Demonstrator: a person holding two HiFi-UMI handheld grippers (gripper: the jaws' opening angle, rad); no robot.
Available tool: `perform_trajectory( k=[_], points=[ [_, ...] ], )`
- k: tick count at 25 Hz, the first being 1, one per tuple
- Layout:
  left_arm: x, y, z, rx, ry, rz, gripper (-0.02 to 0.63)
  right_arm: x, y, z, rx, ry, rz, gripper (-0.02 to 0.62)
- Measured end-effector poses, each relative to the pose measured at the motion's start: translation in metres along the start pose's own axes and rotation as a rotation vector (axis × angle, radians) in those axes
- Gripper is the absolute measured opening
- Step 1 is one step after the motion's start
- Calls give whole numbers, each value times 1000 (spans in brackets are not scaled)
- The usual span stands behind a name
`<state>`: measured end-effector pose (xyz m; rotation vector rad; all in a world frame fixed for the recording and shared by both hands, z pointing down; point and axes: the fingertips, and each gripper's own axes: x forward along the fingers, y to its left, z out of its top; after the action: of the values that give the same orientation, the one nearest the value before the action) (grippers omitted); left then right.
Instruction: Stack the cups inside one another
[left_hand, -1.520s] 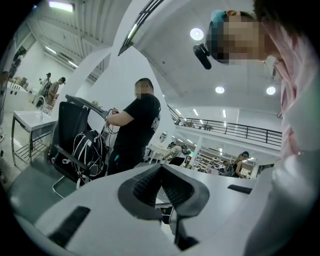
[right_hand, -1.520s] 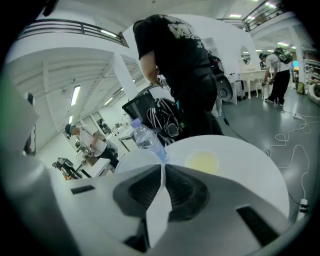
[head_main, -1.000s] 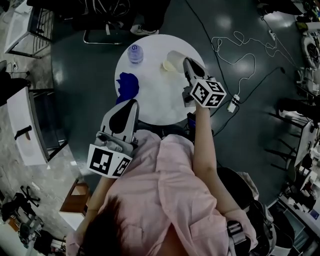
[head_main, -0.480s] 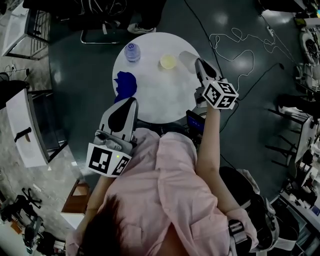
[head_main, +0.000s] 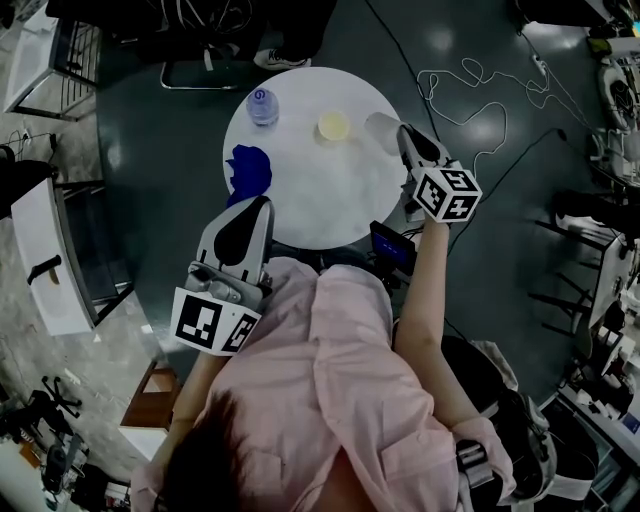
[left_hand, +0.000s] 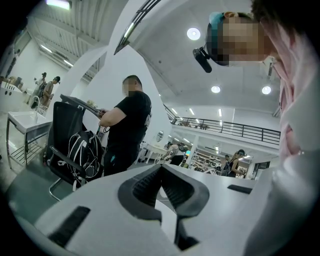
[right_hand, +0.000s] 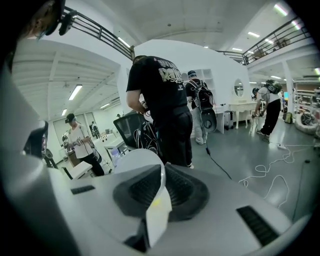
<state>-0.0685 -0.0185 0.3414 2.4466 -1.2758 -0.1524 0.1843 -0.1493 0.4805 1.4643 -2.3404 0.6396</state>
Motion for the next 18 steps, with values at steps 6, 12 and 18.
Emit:
perform_trajectory(
  k=[6, 12, 18],
  points=[
    [2, 0, 1, 2, -5, -2, 14, 1, -2, 5, -46, 28, 22, 43],
    [1, 2, 2, -5, -7, -2, 15, 7, 4, 10, -83, 51, 58, 43],
    [1, 5, 0, -14, 0, -9, 14, 25, 17, 10, -146, 98, 99, 43]
  ],
)
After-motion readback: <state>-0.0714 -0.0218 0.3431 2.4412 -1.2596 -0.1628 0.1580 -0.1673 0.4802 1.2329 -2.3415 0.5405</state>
